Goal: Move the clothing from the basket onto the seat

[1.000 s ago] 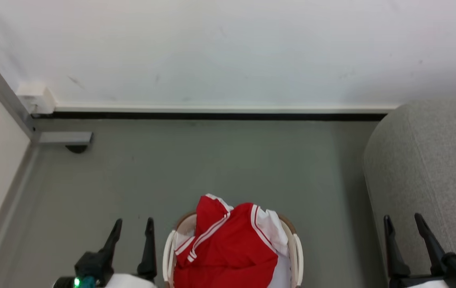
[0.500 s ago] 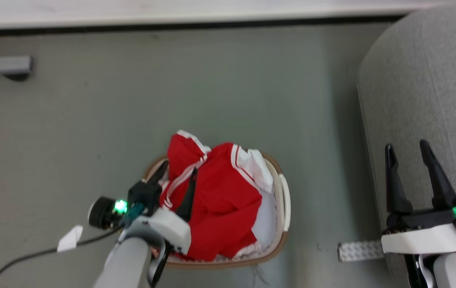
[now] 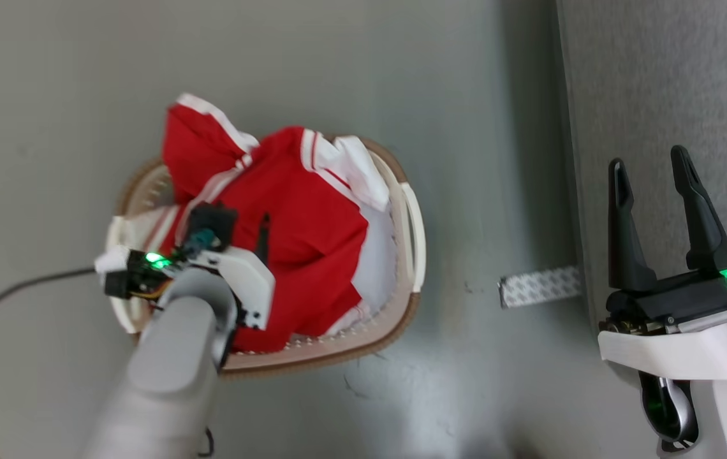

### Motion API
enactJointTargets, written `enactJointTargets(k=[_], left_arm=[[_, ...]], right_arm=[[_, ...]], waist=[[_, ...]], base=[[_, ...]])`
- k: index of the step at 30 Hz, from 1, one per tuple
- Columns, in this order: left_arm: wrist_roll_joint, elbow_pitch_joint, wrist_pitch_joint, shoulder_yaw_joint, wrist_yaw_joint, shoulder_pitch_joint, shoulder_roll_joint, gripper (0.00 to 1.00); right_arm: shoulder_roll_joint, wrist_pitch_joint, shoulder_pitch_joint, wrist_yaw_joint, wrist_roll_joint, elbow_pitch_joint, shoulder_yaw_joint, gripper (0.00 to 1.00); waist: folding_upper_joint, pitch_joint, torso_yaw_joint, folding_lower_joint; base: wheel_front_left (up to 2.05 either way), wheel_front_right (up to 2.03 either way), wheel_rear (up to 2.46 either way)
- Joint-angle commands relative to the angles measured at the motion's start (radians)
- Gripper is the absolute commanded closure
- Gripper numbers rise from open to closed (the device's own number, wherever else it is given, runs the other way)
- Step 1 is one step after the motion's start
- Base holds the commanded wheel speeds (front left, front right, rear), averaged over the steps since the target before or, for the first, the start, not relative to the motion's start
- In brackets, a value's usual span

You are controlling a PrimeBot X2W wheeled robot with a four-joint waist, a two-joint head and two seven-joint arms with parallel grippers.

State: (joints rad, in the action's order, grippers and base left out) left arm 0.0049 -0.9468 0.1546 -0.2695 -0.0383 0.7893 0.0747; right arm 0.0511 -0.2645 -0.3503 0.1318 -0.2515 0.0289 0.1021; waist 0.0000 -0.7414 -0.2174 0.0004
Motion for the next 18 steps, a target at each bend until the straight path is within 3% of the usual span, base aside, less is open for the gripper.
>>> enactJointTargets(k=[1,5,10,11,12,18], left_arm=[[0.009,-0.018,-0.003,0.002,-0.01,0.024,0.018,0.0],[0.019,-0.074,-0.022,0.005,-0.039,0.081,0.051,0.0],[0.01,-0.13,-0.027,0.006,-0.034,0.121,0.078,0.0],[0.01,-0.133,-0.016,0.001,-0.027,0.129,0.076,0.66],[0.005,-0.135,-0.004,0.001,-0.028,0.135,0.074,1.0],[-0.015,-0.166,0.051,-0.008,-0.029,0.134,0.039,1.0]], right_arm=[[-0.001,0.0,-0.02,-0.002,-0.013,0.015,0.008,0.0],[-0.001,0.0,-0.018,-0.002,-0.022,0.053,0.025,0.0],[0.0,0.0,-0.008,-0.002,-0.038,0.086,0.041,0.0],[0.0,0.0,-0.004,-0.002,-0.04,0.086,0.04,0.0],[-0.001,0.0,0.001,-0.002,-0.041,0.082,0.037,0.0],[-0.001,0.0,0.01,-0.002,-0.046,0.053,0.029,0.0]], waist=[[0.0,-0.073,-0.05,-0.0004],[0.0,-0.121,-0.074,-0.0004],[0.0,-0.164,-0.108,-0.0004],[0.0,-0.167,-0.111,-0.0004],[0.0,-0.169,-0.112,-0.0004],[0.0,-0.131,-0.094,-0.0004]], base=[[0.0,0.0,0.0],[0.0,0.0,0.0],[0.0,0.0,0.0],[0.0,0.0,0.0],[0.0,0.0,0.0],[0.0,0.0,0.0]])
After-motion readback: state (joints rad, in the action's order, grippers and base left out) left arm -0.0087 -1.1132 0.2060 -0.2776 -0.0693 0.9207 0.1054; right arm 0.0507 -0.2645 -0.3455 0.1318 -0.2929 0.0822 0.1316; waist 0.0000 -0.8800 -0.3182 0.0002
